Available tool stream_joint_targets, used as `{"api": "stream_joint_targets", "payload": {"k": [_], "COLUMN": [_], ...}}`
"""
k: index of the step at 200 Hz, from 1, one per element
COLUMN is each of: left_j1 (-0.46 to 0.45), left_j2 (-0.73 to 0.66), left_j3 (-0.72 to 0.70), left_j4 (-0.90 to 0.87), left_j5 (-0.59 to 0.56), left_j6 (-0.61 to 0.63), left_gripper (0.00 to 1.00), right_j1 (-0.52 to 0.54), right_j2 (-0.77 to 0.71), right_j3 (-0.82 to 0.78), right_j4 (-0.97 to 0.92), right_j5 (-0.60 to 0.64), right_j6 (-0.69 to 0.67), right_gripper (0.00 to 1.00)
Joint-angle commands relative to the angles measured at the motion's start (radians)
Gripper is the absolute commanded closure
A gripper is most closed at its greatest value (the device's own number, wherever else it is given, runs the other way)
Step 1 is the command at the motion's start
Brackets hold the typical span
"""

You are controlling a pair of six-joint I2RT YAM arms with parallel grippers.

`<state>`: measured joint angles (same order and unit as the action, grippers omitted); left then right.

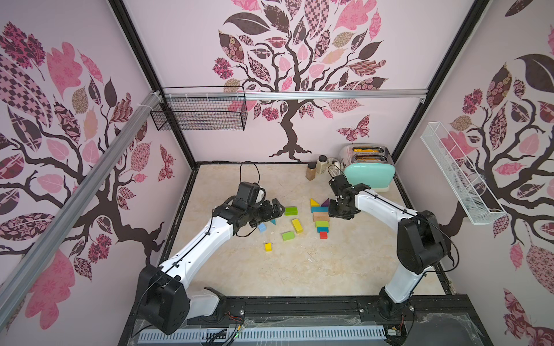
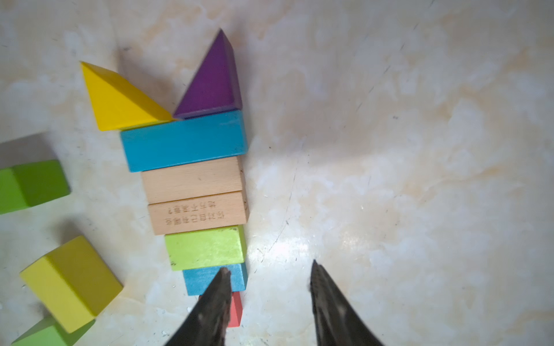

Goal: Assemble a carrot with building blocks
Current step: Move the building block to the center of the board.

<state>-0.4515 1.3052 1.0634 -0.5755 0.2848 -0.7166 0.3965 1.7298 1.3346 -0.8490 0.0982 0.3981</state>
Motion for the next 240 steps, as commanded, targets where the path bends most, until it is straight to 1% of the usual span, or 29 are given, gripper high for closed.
{"api": "stream_joint_targets", "payload": {"k": [1,7,13,27,33,39,55,74,79,83,100,107,124,141,195,206,240], "left_j1": [0.035,0.049,0.068,0.112,0.122,0.126,0.11,0.061,0.047,0.042,0.033,0.011,-0.072,-0.119,-0.125,-0.125,-0.126], "left_j2": [-0.048,-0.059,-0.07,-0.083,-0.079,-0.073,-0.049,-0.026,-0.018,-0.01,0.075,0.127,0.256,0.375,0.646,0.681,0.755], "left_j3": [-0.027,-0.045,-0.08,-0.149,-0.168,-0.169,-0.093,-0.002,0.013,0.023,0.087,0.128,0.245,0.33,0.475,0.497,0.548], "left_j4": [0.047,0.074,0.141,0.248,0.287,0.278,0.127,-0.015,-0.035,-0.045,-0.103,-0.13,-0.212,-0.246,-0.224,-0.213,-0.174], "left_j5": [0.009,0.044,0.093,0.17,0.198,0.2,0.125,-0.069,-0.125,-0.145,-0.113,-0.112,-0.196,-0.267,-0.337,-0.35,-0.333], "left_j6": [-0.051,-0.073,-0.096,-0.194,-0.206,-0.193,-0.077,0.035,0.036,0.035,0.066,0.089,0.141,0.139,0.088,0.071,0.027], "left_gripper": [0.02,0.02,0.02,0.02,0.02,0.02,0.02,0.02,0.02,0.02,0.02,0.02,0.02,0.02,0.02,0.02,0.02], "right_j1": [0.005,0.005,0.005,0.005,0.006,0.006,0.008,0.02,0.022,0.024,0.03,0.034,0.043,0.044,0.044,0.045,0.044], "right_j2": [-0.057,-0.068,-0.08,-0.103,-0.108,-0.114,-0.12,-0.137,-0.141,-0.143,-0.151,-0.154,-0.154,-0.161,-0.204,-0.21,-0.224], "right_j3": [0.07,0.077,0.084,0.101,0.108,0.116,0.126,0.116,0.111,0.108,0.102,0.094,0.092,0.087,0.063,0.062,0.053], "right_j4": [-0.071,-0.079,-0.085,-0.099,-0.107,-0.116,-0.141,-0.147,-0.147,-0.149,-0.155,-0.153,-0.16,-0.167,-0.168,-0.171,-0.171], "right_j5": [-0.016,-0.024,-0.029,-0.047,-0.055,-0.066,-0.101,-0.113,-0.116,-0.119,-0.122,-0.121,-0.114,-0.108,-0.105,-0.108,-0.12], "right_j6": [-0.029,-0.034,-0.037,-0.042,-0.046,-0.049,-0.053,-0.056,-0.056,-0.056,-0.054,-0.057,-0.058,-0.059,-0.068,-0.07,-0.076], "right_gripper": [0.45,0.42,0.4,0.33,0.3,0.26,0.21,0.14,0.13,0.12,0.11,0.11,0.1,0.09,0.07,0.07,0.07]}}
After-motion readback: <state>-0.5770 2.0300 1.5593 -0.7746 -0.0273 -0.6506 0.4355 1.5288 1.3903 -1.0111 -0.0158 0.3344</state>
